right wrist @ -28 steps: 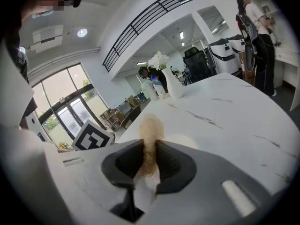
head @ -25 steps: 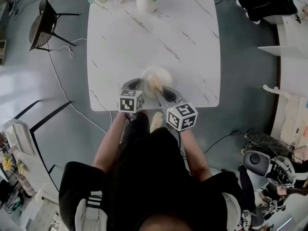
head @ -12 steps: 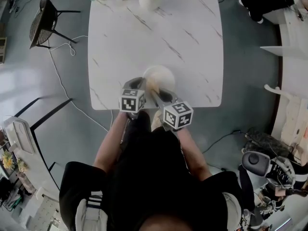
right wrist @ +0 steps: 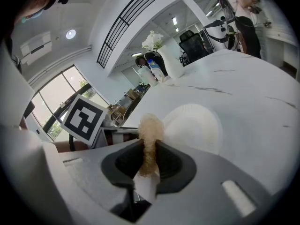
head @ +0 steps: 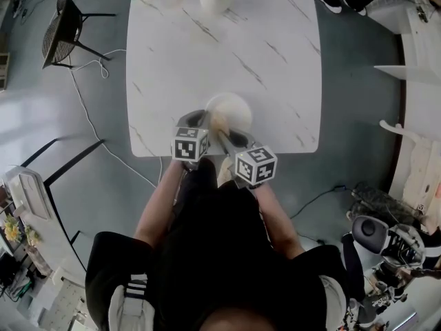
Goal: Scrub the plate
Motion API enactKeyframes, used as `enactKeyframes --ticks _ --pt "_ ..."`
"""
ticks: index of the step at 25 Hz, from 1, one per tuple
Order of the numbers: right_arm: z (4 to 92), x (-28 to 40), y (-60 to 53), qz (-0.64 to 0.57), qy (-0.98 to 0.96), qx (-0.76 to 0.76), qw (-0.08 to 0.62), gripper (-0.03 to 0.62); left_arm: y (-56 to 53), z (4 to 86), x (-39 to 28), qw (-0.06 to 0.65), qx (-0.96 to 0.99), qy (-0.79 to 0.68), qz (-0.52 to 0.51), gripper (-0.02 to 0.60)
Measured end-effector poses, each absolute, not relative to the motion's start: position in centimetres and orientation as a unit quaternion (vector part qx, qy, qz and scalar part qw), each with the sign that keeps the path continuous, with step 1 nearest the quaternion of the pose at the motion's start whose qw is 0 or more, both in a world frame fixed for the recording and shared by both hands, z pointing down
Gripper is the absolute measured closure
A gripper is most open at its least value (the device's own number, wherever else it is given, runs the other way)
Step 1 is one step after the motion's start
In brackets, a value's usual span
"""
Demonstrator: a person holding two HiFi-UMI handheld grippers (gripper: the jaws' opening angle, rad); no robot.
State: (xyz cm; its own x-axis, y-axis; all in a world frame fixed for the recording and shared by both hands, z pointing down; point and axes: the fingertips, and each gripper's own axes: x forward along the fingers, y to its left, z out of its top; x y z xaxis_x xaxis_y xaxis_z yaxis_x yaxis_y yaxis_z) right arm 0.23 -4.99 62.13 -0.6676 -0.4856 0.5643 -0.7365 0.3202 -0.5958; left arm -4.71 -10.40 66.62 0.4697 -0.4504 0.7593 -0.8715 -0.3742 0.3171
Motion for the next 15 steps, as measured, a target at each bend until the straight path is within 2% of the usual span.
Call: enactKeyframes --ticks 15 --pt "62.3 3.9 -4.3 0.440 -0.787 0.406 0.146 0.525 -10.2 66.4 -4.6 0.357 0.777 -0.429 0.293 0.534"
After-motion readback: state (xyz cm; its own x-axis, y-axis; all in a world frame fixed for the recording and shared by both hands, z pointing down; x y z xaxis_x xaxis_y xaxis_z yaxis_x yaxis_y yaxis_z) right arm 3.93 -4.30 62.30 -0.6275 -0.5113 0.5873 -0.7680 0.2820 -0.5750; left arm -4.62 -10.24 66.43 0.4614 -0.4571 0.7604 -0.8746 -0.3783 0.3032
